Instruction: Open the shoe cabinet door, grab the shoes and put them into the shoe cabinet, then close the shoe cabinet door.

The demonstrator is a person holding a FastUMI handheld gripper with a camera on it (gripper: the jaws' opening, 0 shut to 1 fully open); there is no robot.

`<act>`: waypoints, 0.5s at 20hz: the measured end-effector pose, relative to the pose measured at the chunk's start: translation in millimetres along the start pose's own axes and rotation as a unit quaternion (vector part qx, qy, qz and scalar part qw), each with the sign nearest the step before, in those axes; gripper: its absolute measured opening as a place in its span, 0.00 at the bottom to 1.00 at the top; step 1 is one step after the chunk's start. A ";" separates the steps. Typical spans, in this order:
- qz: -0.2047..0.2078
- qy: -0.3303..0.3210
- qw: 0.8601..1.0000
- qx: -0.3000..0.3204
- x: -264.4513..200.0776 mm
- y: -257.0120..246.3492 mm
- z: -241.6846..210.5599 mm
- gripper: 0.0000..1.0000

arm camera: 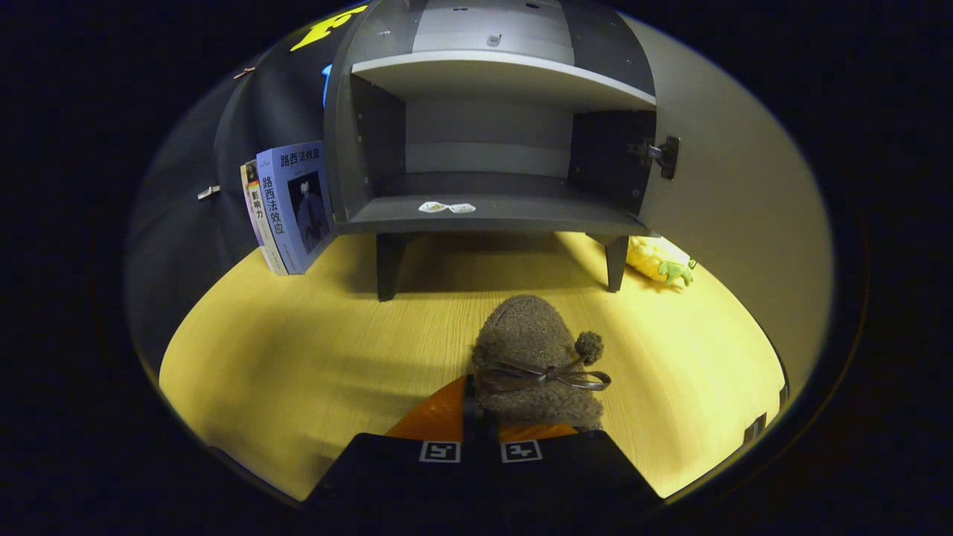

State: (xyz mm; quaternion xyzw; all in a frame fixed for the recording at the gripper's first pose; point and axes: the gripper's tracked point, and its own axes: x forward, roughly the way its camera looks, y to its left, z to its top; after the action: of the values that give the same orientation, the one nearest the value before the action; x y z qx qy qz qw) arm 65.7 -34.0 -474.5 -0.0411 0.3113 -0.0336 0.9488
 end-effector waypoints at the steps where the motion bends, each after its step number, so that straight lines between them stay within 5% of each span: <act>1: -0.003 -0.004 1.000 0.000 -7.3 -3.2 11.6 0.05; 10: -0.023 -0.045 0.999 0.018 -70.7 -19.4 143.3 0.05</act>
State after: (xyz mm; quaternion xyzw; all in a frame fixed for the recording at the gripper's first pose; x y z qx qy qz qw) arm 93.2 -38.9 -316.0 -0.0324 0.2667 -0.0588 0.9614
